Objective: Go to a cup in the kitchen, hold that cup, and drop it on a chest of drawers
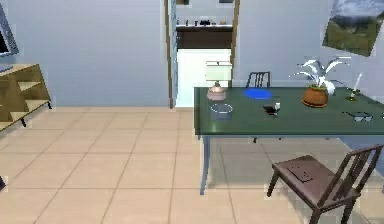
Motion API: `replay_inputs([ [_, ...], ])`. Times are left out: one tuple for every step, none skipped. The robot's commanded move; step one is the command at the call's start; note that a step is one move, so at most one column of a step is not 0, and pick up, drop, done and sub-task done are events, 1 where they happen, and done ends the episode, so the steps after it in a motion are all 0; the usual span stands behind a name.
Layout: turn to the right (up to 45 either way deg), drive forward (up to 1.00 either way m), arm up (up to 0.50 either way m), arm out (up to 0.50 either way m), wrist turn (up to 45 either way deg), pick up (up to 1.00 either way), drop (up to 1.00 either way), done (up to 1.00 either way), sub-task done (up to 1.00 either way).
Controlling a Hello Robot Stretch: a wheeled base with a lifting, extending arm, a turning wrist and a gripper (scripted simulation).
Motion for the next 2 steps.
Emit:
replay_inputs([
  [-27.0,0.00,0.00,0.00,0.0,0.00,0.00,0.00,0.00],
  [0.0,1.00,0.00,0.00,0.0,0.00,0.00,0.00,0.00],
])
